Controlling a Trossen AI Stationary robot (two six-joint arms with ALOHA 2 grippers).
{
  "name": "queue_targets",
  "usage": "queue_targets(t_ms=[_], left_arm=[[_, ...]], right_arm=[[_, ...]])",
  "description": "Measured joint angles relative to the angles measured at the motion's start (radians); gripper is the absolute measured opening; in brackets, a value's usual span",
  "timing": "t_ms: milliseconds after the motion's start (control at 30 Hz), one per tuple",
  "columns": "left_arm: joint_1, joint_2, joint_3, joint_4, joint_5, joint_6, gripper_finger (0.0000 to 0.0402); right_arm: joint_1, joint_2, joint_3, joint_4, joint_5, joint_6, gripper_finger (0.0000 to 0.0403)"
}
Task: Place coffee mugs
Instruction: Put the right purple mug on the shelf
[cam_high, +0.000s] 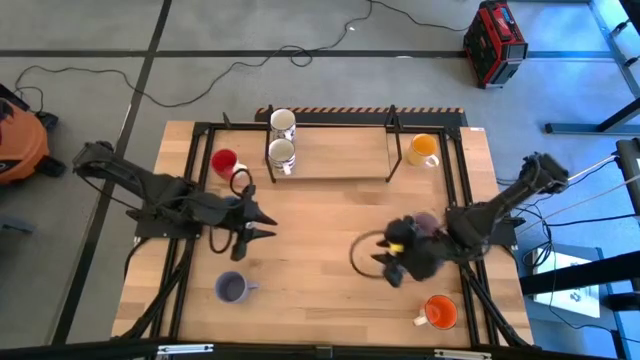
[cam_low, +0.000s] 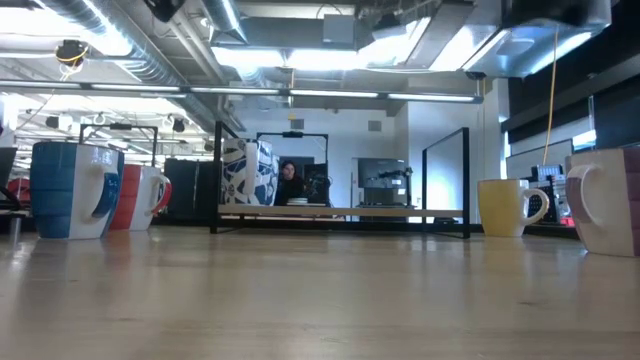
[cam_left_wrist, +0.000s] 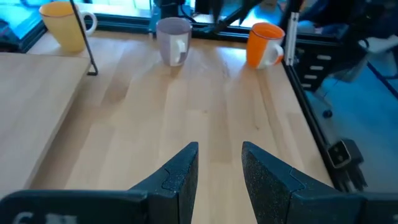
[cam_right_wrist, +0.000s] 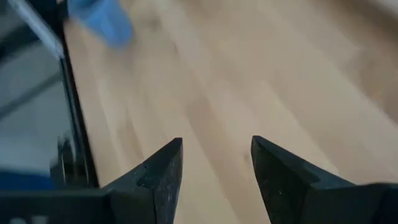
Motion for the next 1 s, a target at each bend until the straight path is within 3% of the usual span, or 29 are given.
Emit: queue_targets(t_ms=[233, 433, 667, 900, 1000], left_arm=[[0.071, 0.077, 0.000, 0.011, -0.004, -0.144, 0.0118], [0.106, 0.133, 0.000, 0.010, 0.004, -0.267, 0.0118], [0.138, 0.176, 0.000, 0.008, 0.004, -0.278, 0.0118], [0.190, 0.204, 0.000, 0.004, 0.026, -0.273, 0.0118], [0.205, 0.203, 0.000, 0.010, 0.062, -0.270, 0.0118]], right_arm=[[0.136, -0.073, 0.000, -0.267, -0.018, 0.215, 0.0179], [0.153, -0.109, 0.000, -0.530, -0.025, 0.433, 0.0179], [0.005, -0.111, -0.004, -0.644, -0.076, 0.439, 0.0179], [-0.223, -0.110, -0.123, -0.506, -0.287, 0.280, 0.0179], [-0.285, -0.110, -0.184, -0.425, -0.323, 0.241, 0.0179]])
